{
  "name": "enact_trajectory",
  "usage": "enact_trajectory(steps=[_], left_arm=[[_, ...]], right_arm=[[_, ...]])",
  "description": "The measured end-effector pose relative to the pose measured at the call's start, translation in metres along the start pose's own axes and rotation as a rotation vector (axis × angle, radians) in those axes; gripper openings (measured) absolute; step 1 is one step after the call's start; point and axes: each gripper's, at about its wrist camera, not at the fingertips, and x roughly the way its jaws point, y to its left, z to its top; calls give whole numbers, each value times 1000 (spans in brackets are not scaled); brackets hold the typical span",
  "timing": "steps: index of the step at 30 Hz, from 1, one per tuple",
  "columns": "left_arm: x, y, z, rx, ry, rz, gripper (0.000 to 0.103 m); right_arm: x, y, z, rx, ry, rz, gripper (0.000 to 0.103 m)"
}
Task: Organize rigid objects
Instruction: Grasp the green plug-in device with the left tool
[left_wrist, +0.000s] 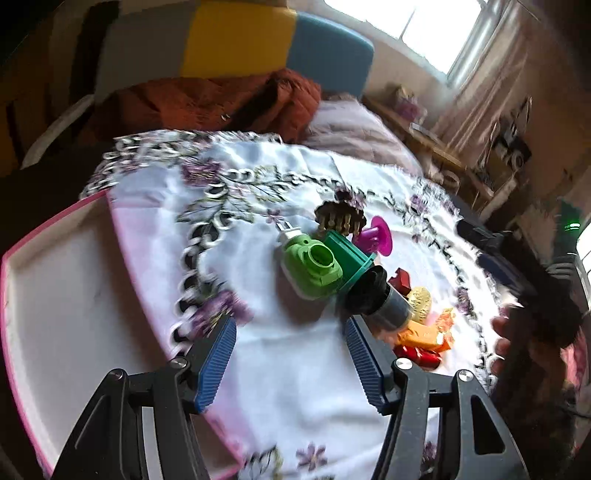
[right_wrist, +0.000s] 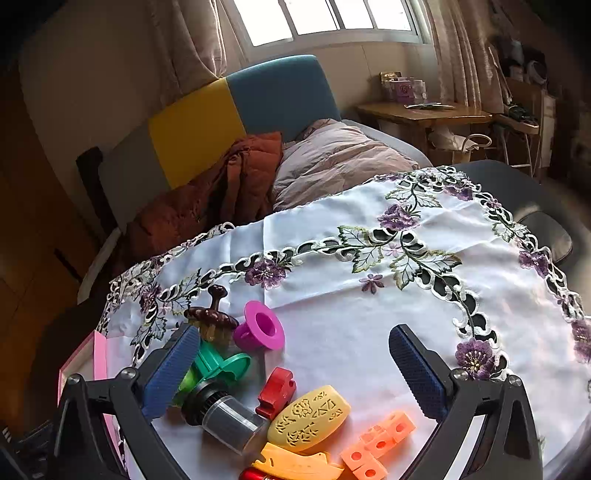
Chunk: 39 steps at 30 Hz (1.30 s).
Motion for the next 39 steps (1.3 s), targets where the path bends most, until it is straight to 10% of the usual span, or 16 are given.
enact_trajectory(steps=[19,39], left_arm=[[121,-14,54,-138,194,37,62],[86,-13,-18,91,49,116,56]], right_arm=[[7,-8,3,49,29,43,103],[15,2,-4,-9,76,14,103]])
